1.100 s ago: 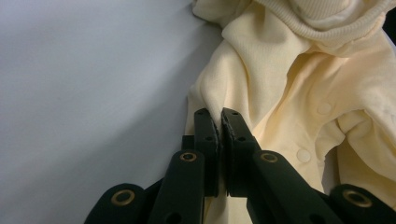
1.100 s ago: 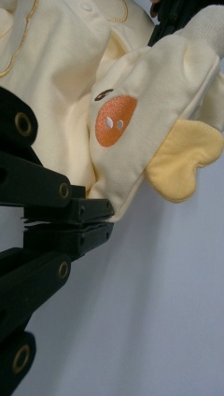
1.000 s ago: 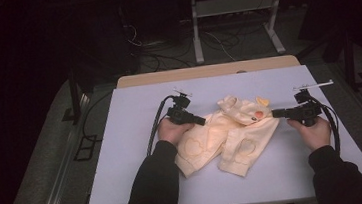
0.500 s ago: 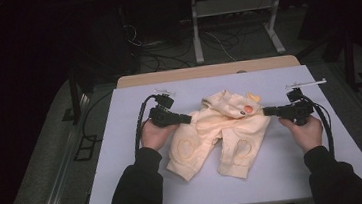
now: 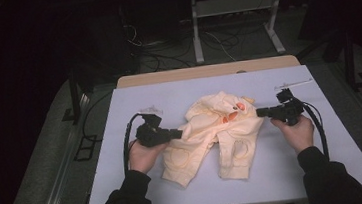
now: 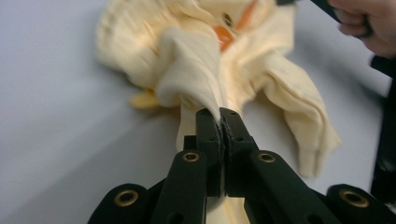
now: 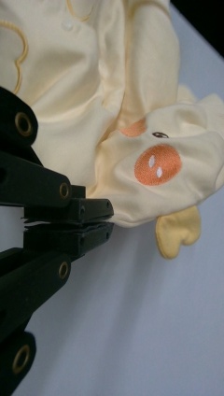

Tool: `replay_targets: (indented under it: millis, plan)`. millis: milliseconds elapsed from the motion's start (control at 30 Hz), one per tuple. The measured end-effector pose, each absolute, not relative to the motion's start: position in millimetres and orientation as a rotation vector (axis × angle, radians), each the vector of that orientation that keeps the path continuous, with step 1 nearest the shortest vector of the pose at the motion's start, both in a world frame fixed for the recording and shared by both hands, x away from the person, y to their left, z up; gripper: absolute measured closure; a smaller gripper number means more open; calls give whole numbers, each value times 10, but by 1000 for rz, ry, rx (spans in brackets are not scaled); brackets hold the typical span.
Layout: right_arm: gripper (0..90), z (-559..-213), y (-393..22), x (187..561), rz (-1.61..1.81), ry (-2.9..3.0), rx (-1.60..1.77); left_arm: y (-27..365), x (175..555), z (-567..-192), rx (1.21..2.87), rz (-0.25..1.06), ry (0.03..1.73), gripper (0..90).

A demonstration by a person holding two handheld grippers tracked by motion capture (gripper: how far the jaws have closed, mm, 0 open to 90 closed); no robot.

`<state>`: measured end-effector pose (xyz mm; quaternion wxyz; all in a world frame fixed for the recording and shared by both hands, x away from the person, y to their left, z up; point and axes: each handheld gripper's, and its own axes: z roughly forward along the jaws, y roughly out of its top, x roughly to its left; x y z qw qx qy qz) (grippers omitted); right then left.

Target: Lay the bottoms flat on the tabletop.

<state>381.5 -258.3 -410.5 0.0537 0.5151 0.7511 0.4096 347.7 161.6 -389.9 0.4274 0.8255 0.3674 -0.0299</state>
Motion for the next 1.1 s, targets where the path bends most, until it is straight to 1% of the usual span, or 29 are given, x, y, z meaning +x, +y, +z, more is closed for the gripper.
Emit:
replay_targets:
  millis: [67,333,467,567,633,700,733,767,900,967,1067,1100]
  plan:
    - [858,-4140,-2595,3828,1179,2292,1573,1561,3423,-3980,2094,-113,907,860]
    - [856,-4234,-2646,3831,1130,2337,1639,1403,3317,-4210,2214,-242,880,860]
    - [853,-4235,-2661,3805,1143,2334,1649,1353,3304,-4192,2249,-221,855,853]
    - [848,-4233,-2668,3787,1149,2328,1656,1344,3313,-4110,2241,-195,838,841]
    - [848,-4231,-2672,3780,1149,2328,1661,1350,3325,-4042,2228,-181,834,803]
    - [843,-4227,-2677,3774,1150,2321,1663,1354,3351,-3982,2209,-180,847,739]
    - [843,-4227,-2679,3771,1153,2319,1661,1356,3364,-3962,2200,-181,850,691]
    - [843,-4227,-2681,3770,1155,2319,1660,1358,3384,-3930,2190,-172,852,680]
    - [840,-4226,-2690,3763,1160,2317,1665,1365,3464,-3866,2140,-140,879,570]
    - [833,-4226,-2693,3760,1163,2316,1668,1368,3531,-3863,2127,-132,891,495]
    - [819,-4221,-2704,3752,1156,2309,1671,1383,3590,-3871,2063,-104,898,329]
    - [813,-4220,-2706,3751,1156,2304,1669,1397,3629,-3871,2026,-115,903,312]
